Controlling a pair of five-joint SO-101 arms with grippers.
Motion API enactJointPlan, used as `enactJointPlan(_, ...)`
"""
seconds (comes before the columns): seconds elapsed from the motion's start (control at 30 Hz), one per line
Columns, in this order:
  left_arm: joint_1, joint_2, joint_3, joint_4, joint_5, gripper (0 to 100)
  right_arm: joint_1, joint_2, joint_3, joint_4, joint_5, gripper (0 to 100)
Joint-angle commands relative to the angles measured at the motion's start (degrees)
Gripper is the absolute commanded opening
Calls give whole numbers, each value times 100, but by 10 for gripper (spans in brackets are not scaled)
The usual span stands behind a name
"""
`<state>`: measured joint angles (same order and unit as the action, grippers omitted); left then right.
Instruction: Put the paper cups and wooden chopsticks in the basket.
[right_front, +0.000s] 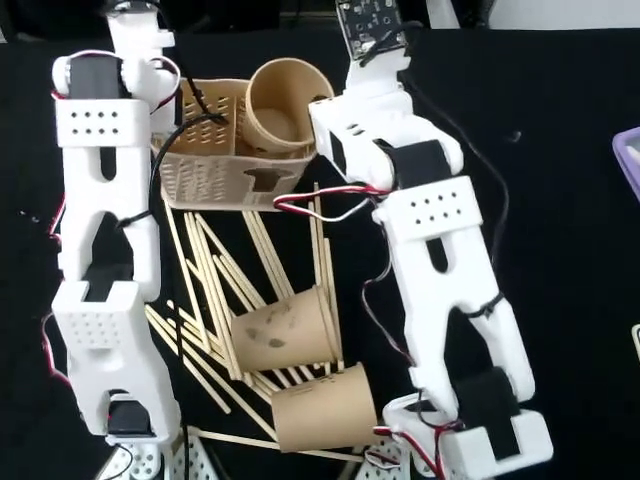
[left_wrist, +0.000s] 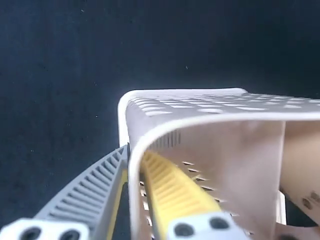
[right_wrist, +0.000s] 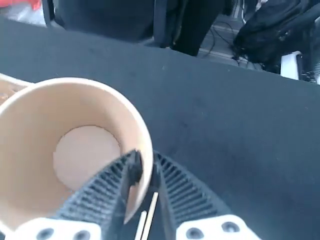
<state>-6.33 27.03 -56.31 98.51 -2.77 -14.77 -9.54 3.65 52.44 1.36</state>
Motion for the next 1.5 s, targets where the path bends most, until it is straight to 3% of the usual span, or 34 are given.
enactJointPlan(0.0,-92,185,-330,-26,-53,34,105,180,-127,-53,53,11)
enactJointPlan(0.47,312,334,-347,-870,-44,34,79,426,-233,105,308,70)
enactJointPlan(0.7,198,343,-321,-554,-79,62,-53,426,-277,255,308,270)
enactJointPlan(0.83,4,352,-321,-404,-88,118,-62,365,-312,264,308,253)
enactJointPlan(1.2,-330,1204,-382,-519,-62,118,-70,-75,-1569,1169,308,257)
enactJointPlan(1.47,-242,1196,-822,-308,-53,123,-492,13,-1842,1363,545,259)
